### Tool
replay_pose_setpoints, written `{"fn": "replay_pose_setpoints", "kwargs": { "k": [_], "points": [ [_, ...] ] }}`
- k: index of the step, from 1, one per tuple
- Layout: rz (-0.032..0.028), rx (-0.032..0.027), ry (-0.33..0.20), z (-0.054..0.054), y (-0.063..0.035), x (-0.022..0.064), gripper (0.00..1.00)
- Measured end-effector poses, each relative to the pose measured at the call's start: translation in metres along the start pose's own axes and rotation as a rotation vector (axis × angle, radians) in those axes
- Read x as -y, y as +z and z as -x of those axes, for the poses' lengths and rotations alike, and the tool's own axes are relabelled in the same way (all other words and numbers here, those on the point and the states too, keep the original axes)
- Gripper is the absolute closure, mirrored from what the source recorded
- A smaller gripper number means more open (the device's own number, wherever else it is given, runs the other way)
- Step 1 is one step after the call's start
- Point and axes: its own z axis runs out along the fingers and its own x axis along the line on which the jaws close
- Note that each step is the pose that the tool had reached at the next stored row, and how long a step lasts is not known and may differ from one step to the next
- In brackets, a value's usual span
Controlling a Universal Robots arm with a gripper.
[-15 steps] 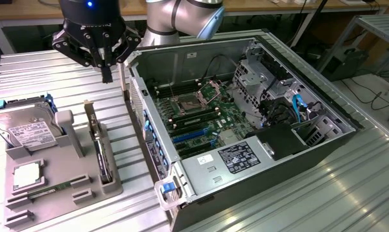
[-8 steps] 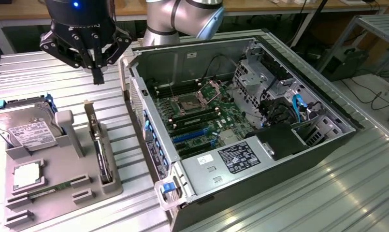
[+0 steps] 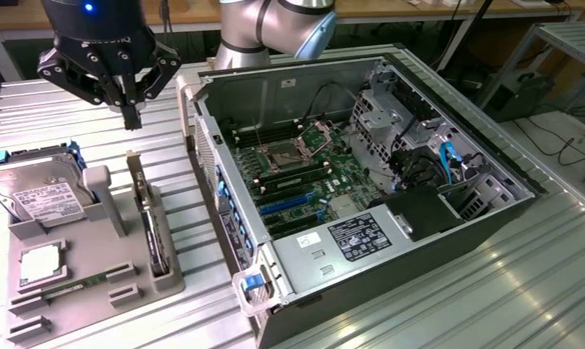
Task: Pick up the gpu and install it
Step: 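Reach for the gpu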
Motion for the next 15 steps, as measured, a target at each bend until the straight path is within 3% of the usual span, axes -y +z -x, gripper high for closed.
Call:
{"fn": "replay_pose_setpoints", "kwargs": {
  "k": [15],
  "points": [
    [0.0000,0.0000,0.000,-0.028,-0.0008,0.0028,0.89]
  ]
}}
